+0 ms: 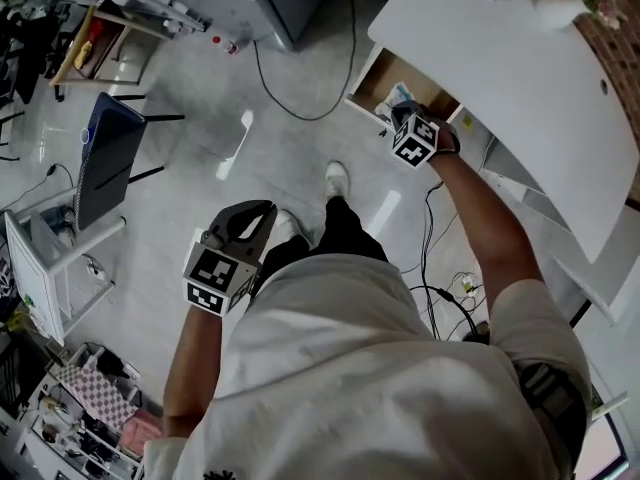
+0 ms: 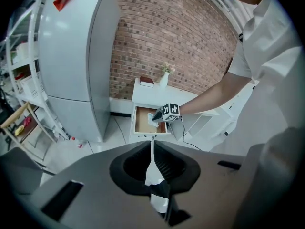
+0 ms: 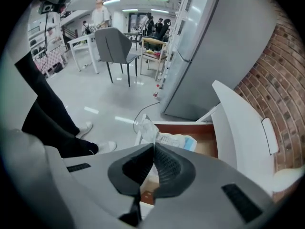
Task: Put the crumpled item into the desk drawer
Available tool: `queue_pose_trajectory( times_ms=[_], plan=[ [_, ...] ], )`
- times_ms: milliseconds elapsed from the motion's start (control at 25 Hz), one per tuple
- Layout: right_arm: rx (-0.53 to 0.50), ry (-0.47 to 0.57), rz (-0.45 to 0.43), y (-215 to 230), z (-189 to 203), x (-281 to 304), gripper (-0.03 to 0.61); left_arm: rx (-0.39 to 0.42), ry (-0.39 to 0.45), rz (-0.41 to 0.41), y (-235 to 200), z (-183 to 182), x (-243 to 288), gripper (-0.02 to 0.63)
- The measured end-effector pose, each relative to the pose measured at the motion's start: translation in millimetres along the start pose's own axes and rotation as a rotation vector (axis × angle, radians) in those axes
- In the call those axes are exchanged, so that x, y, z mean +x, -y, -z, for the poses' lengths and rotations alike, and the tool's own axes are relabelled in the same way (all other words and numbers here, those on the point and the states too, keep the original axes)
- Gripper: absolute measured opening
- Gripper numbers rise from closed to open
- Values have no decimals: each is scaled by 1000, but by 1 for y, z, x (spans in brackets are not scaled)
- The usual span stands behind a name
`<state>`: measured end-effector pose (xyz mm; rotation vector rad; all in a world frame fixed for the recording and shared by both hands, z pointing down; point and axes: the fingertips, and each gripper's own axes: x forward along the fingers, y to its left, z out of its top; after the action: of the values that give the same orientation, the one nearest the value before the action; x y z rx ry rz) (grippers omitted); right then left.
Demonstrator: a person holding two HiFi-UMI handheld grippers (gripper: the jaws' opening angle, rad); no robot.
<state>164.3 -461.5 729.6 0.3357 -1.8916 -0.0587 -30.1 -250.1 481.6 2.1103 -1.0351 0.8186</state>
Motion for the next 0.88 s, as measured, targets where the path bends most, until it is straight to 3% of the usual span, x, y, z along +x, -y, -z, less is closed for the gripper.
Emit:
queue_pose_trajectory(
  times_ms=[280,880],
  plan=[
    [-75,-68,-14,32,0,80,29,-68,-14,-31,-35,7,20,37],
    [-84,-146,-55,51,16,211,29,-152,-96,-7,-66,36,76,37]
  ],
)
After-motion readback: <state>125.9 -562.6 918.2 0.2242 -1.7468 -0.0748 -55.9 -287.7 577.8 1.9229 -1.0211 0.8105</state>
